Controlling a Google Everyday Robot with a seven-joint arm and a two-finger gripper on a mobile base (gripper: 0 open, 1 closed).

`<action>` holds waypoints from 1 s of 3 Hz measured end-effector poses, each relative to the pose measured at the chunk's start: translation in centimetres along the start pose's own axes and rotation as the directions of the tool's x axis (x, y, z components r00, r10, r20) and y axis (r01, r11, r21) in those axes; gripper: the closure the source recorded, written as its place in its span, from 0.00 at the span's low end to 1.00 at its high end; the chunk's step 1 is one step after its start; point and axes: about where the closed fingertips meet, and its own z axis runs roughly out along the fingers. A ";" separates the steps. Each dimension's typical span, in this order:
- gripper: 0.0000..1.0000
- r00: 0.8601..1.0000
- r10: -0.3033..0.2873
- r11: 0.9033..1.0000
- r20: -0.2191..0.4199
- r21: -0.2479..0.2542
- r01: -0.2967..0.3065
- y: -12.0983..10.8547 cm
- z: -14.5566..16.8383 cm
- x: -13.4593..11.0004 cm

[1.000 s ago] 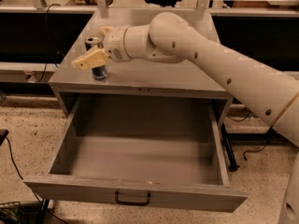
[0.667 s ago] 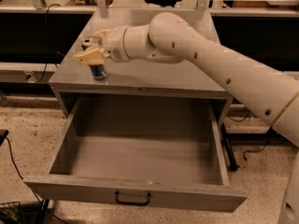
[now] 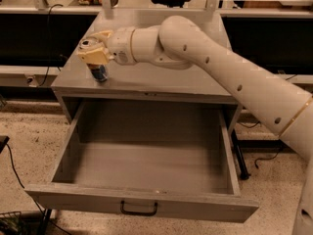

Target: Place redbull can into top drawer

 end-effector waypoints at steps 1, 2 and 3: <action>1.00 0.981 -0.012 0.987 0.196 -0.155 0.043 5.7 -3.2 -3.0; 1.00 0.983 0.020 0.954 0.182 -0.297 0.036 11.8 -5.8 -3.3; 1.00 0.992 0.122 0.923 0.000 -0.367 -0.114 15.8 -9.9 0.3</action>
Offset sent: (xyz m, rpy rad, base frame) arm -0.1999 -0.0455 0.0069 0.1006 0.1834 0.4386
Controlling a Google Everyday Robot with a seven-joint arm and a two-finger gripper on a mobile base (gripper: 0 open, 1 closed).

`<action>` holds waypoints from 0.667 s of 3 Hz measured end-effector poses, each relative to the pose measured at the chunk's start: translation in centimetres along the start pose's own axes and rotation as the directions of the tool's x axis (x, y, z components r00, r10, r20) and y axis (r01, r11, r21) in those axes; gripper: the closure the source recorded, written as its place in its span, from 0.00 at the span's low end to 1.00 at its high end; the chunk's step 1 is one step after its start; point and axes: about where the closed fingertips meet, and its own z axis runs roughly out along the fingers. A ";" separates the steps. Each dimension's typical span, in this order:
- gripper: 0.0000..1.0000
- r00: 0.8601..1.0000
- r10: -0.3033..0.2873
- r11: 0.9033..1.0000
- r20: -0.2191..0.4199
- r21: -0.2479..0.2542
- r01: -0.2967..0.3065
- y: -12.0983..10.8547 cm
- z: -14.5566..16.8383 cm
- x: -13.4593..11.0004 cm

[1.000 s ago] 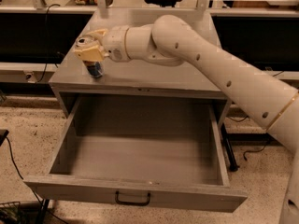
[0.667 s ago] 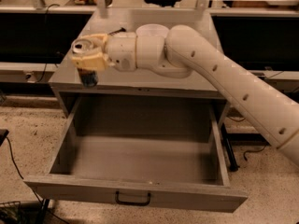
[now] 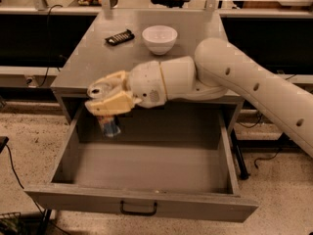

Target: Place redbull can into top drawer

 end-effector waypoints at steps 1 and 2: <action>1.00 0.999 0.047 0.999 -0.014 -0.019 -0.047 0.7 0.2 0.3; 1.00 0.999 0.042 0.998 -0.024 -0.034 -0.043 0.6 0.6 0.3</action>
Offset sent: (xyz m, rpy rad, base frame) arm -0.0026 0.0046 -0.0067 -0.0438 0.0590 0.0411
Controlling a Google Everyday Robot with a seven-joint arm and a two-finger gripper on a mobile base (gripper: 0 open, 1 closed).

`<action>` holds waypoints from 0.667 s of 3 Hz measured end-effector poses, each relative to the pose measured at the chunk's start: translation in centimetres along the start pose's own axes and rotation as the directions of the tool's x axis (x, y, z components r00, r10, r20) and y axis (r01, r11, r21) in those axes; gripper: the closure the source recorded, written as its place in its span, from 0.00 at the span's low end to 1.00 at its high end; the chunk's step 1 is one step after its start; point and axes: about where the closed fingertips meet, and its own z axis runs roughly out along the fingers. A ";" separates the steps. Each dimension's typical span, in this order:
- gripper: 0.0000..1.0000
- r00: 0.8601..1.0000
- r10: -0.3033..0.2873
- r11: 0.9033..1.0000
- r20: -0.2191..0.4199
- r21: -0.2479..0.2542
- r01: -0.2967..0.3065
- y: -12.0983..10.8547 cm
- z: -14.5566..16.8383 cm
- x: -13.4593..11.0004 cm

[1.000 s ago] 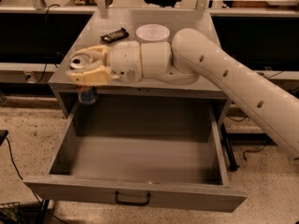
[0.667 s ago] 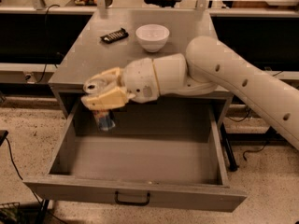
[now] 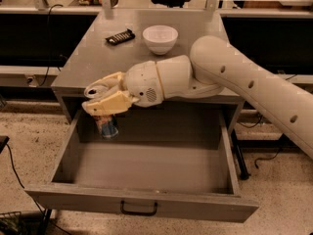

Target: Place redbull can into top drawer

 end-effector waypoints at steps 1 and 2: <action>1.00 1.000 0.000 1.000 0.000 0.000 0.000 0.0 0.0 0.0; 1.00 1.000 0.004 0.997 -0.001 0.073 -0.004 -0.6 -0.5 4.4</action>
Offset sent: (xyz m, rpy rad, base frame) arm 0.0280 -0.0739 -0.2021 -0.0171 -0.0511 -0.3582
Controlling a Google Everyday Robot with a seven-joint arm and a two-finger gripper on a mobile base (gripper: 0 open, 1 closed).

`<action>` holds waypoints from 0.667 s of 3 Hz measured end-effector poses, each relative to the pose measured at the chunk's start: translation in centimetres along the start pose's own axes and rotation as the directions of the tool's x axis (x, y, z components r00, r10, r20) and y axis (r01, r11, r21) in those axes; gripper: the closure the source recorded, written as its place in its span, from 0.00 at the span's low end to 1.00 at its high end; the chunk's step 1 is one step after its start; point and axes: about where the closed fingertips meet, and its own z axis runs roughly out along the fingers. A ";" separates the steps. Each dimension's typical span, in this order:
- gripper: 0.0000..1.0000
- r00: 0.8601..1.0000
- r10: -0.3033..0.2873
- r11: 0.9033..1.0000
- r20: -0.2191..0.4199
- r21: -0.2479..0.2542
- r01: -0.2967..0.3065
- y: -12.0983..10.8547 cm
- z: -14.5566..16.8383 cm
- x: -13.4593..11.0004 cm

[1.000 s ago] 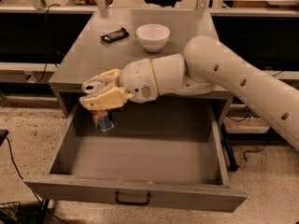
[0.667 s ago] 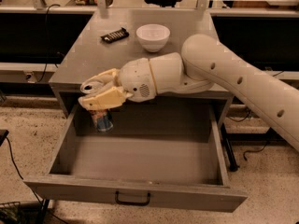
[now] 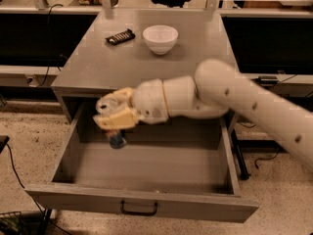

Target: Place redbull can into top drawer

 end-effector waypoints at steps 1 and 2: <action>1.00 1.000 0.027 0.992 -0.008 0.126 -0.026 -0.9 -1.2 8.9; 1.00 0.999 0.050 0.974 0.015 0.219 -0.052 -1.7 -2.2 15.3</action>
Offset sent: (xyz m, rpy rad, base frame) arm 0.0158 -0.0758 -0.1997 0.0113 0.0097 -0.3168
